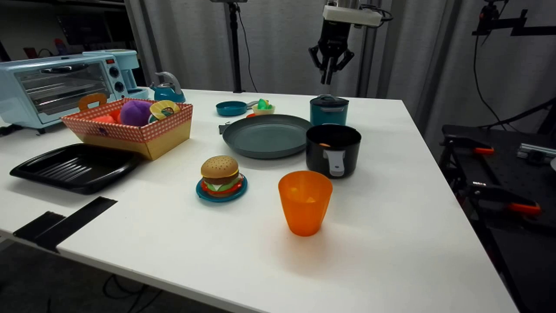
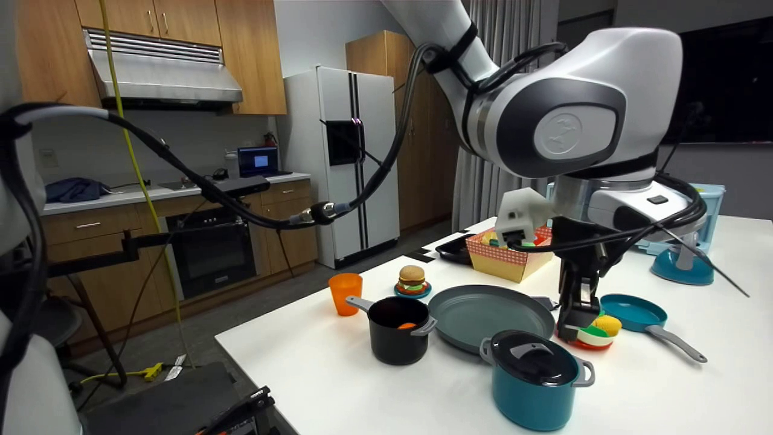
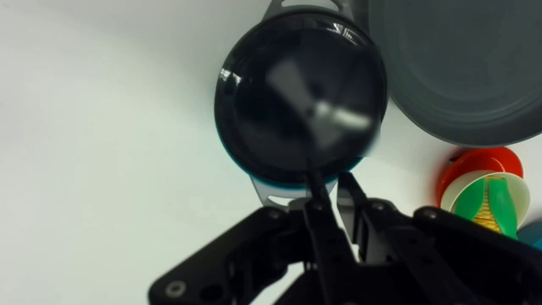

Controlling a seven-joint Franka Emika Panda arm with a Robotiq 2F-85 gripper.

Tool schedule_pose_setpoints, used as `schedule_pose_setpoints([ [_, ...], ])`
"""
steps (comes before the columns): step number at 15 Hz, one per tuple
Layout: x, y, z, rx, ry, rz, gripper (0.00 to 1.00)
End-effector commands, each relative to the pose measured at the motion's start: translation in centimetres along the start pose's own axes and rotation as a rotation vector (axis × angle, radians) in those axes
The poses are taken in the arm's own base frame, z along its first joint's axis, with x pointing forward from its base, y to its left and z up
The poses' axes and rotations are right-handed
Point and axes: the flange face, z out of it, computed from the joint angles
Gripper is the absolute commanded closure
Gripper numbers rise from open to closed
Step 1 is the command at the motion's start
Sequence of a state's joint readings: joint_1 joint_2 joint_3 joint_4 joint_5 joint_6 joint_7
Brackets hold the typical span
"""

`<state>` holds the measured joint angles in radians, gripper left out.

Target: Pick the lid on the black pot and put it on the blue pot

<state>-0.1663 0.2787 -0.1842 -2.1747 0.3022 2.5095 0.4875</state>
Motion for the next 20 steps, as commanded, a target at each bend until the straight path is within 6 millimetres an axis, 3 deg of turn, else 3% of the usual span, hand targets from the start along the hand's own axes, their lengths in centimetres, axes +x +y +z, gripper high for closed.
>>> schedule_pose_setpoints([
  [1,0.6,-0.2,0.1,-0.001,-0.015,-0.014,0.96],
  [2,0.0,-0.3,0.2,-0.003,-0.030,-0.022,0.96],
  [3,-0.5,-0.4,0.2,-0.003,-0.047,-0.038,0.59],
  [5,-2.1,-0.6,0.2,-0.017,-0.076,-0.076,0.53],
  [12,-10.1,-1.7,0.4,-0.097,-0.121,-0.241,0.00],
  [20,-18.0,-1.3,-1.2,-0.307,-0.173,-0.459,0.00],
])
